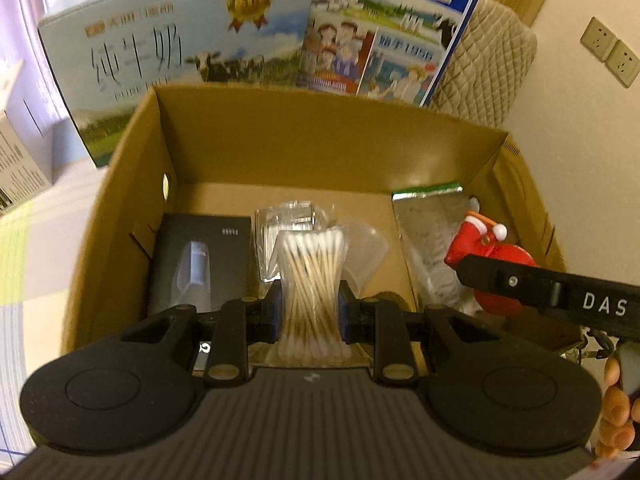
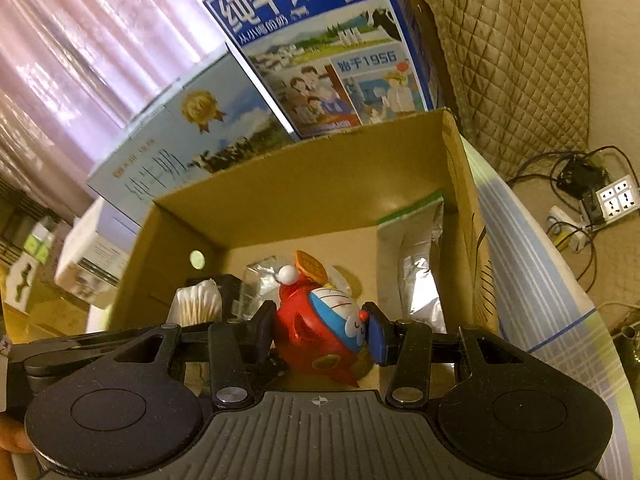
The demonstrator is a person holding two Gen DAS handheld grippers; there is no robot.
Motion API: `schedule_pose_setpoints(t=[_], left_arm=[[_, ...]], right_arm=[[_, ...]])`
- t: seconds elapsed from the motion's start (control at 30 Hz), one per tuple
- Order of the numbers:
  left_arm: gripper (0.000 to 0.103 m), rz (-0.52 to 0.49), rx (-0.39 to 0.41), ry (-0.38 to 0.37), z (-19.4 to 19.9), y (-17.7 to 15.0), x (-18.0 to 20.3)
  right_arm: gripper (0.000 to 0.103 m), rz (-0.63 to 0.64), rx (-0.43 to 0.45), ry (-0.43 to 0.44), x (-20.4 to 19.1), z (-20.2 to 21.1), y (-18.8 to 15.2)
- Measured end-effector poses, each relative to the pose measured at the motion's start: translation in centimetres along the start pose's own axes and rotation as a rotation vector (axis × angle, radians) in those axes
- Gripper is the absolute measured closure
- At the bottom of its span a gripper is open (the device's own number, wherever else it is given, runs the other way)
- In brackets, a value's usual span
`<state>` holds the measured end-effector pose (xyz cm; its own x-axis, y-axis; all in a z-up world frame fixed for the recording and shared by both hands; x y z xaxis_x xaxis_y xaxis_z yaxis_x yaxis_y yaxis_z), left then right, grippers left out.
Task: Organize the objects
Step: 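Open the left tool to drop the swabs while the right tool releases the toy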
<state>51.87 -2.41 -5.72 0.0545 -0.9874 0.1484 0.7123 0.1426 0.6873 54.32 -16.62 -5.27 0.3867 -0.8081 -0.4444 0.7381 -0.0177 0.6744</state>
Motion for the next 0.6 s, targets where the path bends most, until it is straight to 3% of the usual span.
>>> schedule_pose_setpoints(t=[0.4,0.5,0.6], left_arm=[[0.08,0.014,-0.07,-0.002,-2.4,-1.2,-0.4],[0.075,0.01,-0.067,-0.001,-2.5,-1.2,-0.4],[0.062,0.009,-0.059,0.003,-2.5,-1.1,-0.4]], right_arm=[[0.06,0.038,-0.029,-0.033,0.1,-1.4,-0.2],[0.06,0.042,-0.031,-0.035,0.1,-1.5,-0.1],[0.06,0.042,-0.032,-0.034,0.1,-1.5,-0.1]])
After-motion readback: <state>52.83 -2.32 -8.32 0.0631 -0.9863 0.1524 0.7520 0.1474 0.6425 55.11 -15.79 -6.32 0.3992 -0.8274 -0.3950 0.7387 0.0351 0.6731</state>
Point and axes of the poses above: each gripper's, at about its wrist camera, not at the fingertips, and z roughly against the way its jaws point, x to its right, y to its top, the point moved 4 cm from there along -z, roughly the way its jaws point, and after that the axes turned 14 degrees about x, right-handed, at the moved point
